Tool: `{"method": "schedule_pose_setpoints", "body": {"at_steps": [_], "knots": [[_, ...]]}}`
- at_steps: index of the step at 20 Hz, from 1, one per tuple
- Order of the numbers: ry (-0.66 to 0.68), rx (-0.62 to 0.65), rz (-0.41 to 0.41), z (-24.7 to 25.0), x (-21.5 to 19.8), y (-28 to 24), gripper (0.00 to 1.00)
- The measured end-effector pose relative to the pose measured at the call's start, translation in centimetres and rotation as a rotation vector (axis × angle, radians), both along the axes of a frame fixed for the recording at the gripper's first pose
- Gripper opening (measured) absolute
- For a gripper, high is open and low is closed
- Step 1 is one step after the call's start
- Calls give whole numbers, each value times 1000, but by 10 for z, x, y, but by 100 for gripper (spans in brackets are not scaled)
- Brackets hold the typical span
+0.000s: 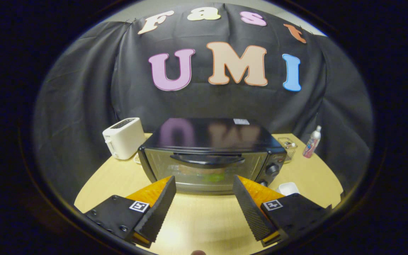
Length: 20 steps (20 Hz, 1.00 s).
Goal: Open the toaster oven, put the food inside, and close the toaster oven door.
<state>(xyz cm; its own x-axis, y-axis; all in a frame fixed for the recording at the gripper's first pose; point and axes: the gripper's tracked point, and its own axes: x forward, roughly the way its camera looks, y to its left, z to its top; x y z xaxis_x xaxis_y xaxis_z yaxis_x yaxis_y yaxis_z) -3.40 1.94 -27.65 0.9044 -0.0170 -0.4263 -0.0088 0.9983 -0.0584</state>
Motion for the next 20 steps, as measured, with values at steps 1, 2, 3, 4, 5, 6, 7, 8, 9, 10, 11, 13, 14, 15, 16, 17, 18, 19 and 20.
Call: {"method": "schedule_pose_setpoints", "body": {"at_steps": [1, 2, 3, 4, 5, 6, 7, 8, 9, 10, 11, 13, 14, 15, 16, 17, 18, 19, 20], "knots": [[-19, -7, 0, 13, 1, -1, 100], [-40, -15, -1, 28, 0, -3, 100], [-61, -22, 2, 43, 1, -4, 100], [-86, -27, 10, 58, 2, -5, 100], [-112, -31, 29, 76, 2, -2, 100], [-139, -36, 44, 94, 3, 1, 100], [-172, -42, 51, 109, 9, 5, 100], [-199, -47, 53, 134, 6, 1, 100], [-219, -51, 49, 151, 6, -1, 100], [-242, -52, 48, 167, 4, -4, 100], [-274, -52, 47, 186, 3, -5, 100], [-352, -37, 40, 224, 2, -6, 100], [-379, -24, 32, 233, 4, -3, 100], [-391, -13, 25, 245, 3, -5, 100], [-405, -5, 28, 255, 1, -5, 100], [-429, 3, 26, 268, -2, -7, 100], [-456, 15, 21, 283, -5, -10, 100], [-480, 28, 17, 296, -9, -12, 100], [-500, 36, 9, 305, -12, -15, 100]]}}
